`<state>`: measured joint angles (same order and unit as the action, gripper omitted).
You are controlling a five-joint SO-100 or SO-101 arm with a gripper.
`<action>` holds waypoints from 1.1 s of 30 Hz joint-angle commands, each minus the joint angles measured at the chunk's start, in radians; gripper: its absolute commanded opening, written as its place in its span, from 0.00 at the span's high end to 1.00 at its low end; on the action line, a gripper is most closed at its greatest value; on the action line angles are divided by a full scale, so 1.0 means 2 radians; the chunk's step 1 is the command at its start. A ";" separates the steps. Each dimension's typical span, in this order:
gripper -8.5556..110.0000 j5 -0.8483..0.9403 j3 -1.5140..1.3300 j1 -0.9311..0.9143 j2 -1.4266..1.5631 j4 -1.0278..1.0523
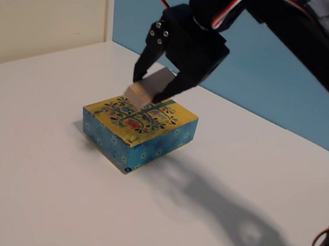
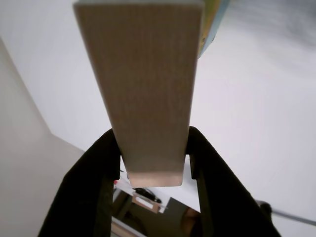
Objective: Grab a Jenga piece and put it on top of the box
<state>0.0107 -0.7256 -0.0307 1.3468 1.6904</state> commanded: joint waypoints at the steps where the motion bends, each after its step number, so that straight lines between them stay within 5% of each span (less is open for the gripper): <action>1: 0.93 -0.003 0.035 0.000 -0.004 -0.001; 33: 0.93 0.026 0.108 -0.067 -0.163 0.035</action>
<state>0.0568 -0.5538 -0.1703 1.0078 1.7595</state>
